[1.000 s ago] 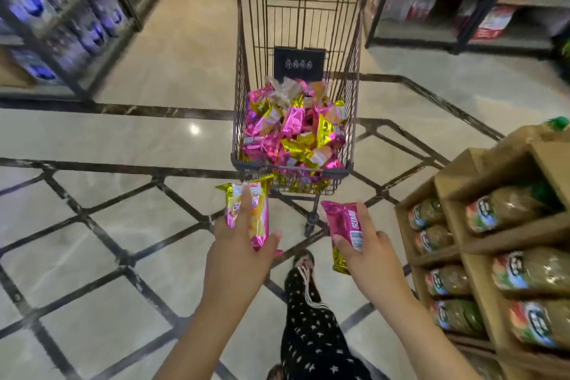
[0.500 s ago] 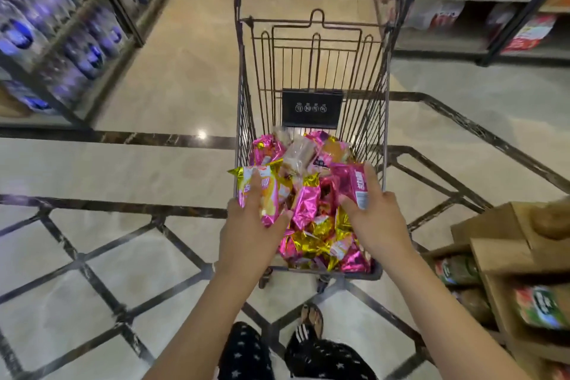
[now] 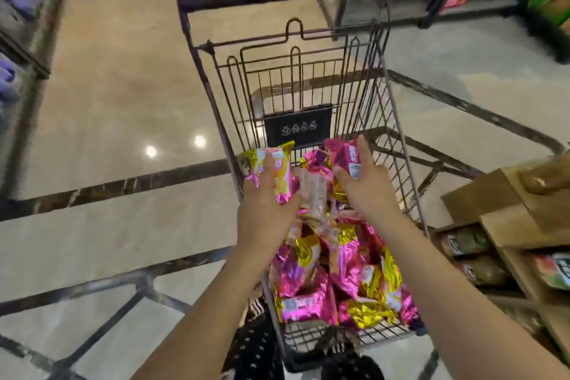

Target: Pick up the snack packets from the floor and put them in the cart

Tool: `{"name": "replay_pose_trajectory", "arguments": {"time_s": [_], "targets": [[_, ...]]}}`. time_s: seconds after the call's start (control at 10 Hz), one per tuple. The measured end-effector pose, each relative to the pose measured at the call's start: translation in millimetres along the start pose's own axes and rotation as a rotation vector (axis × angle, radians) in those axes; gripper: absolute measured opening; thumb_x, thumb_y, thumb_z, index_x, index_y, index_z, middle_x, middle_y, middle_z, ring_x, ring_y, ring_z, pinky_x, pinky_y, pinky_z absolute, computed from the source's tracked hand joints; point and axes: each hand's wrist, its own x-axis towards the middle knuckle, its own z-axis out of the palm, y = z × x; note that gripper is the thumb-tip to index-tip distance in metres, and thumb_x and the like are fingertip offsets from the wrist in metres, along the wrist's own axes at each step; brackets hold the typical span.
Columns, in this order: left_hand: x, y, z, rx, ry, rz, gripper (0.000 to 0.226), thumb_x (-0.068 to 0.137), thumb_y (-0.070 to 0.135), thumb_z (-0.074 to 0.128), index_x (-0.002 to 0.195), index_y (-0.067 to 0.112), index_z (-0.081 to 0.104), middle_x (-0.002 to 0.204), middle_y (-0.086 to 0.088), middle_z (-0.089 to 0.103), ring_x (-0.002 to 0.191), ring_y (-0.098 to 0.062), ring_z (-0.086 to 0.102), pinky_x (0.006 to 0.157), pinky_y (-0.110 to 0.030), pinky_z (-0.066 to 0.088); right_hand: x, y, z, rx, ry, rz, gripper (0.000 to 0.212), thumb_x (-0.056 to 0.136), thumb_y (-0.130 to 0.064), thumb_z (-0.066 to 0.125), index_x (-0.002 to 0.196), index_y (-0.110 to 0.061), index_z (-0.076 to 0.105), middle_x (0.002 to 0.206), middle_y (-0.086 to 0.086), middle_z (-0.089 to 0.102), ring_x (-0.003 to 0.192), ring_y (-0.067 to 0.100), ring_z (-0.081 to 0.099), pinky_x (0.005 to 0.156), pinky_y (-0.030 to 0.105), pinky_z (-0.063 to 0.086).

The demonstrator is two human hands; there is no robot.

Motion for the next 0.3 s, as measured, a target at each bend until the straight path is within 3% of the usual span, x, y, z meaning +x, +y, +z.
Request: {"name": "replay_pose_trajectory", "arguments": {"time_s": [0.1, 0.2, 0.3], "targets": [[30.5, -9.8, -9.0, 0.052, -0.045, 0.051, 0.088, 0.089, 0.056, 0.060, 0.157, 0.040, 0.007, 0.138, -0.011, 0.049, 0.119, -0.030, 0.054, 0.091, -0.035, 0.046, 13.4, -8.4, 18.7, 0.051, 0.005, 0.102, 0.074, 0.095, -0.056, 0.046, 0.154, -0.040, 0.004, 0.126, 0.029, 0.051, 0.106, 0.042, 0.057, 0.087, 0.038, 0.044], [56.2, -15.3, -3.4, 0.169, -0.158, 0.044, 0.099, 0.084, 0.067, 0.057, 0.157, 0.034, -0.002, 0.147, -0.017, 0.038, 0.133, -0.036, 0.042, 0.104, -0.045, 0.043, 13.4, 0.8, 25.6, 0.025, -0.013, 0.199, 0.083, 0.084, -0.079, 0.034, 0.151, -0.047, -0.004, 0.136, 0.032, 0.038, 0.118, 0.047, 0.049, 0.101, 0.046, 0.042], [56.0, -16.6, 5.4, 0.276, -0.229, 0.094, 0.106, 0.081, 0.074, 0.054, 0.156, 0.031, -0.007, 0.157, -0.018, 0.025, 0.142, -0.038, 0.030, 0.110, -0.052, 0.036, -6.0, 21.9, 23.9, -0.041, -0.032, 0.306, 0.089, 0.078, -0.086, 0.024, 0.151, -0.046, -0.007, 0.151, 0.025, 0.022, 0.132, 0.048, 0.033, 0.107, 0.054, 0.033]]}}
